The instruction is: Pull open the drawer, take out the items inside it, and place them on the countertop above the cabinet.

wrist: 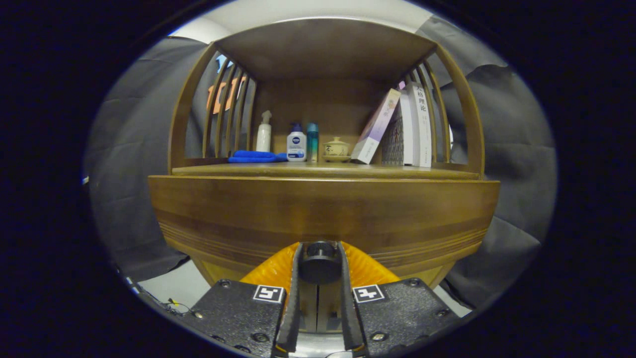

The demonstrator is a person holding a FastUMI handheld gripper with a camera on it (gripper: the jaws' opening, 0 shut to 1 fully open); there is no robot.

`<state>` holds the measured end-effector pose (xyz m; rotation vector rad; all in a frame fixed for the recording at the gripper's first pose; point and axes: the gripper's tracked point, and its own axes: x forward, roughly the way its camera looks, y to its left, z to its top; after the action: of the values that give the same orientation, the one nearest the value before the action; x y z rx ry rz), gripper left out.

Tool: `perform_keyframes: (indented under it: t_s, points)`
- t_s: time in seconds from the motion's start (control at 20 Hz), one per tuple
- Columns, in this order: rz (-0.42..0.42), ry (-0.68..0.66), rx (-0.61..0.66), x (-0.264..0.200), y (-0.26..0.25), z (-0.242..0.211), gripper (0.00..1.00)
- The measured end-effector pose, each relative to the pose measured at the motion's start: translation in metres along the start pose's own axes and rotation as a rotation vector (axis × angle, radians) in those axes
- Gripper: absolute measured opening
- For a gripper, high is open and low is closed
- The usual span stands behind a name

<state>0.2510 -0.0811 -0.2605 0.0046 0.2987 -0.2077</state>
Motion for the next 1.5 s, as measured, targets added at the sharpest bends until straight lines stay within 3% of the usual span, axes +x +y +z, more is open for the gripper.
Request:
perform_keyframes:
  t_s: [0.9,1.3,1.5]
  points:
    - [0.061,0.03,-0.001,-0.139,0.005,-0.037,0.37]
    - [0.058,0.054,-0.008,-0.164,0.006,-0.044,0.37]
    - [0.086,0.132,-0.02,-0.165,0.007,-0.045,0.37]
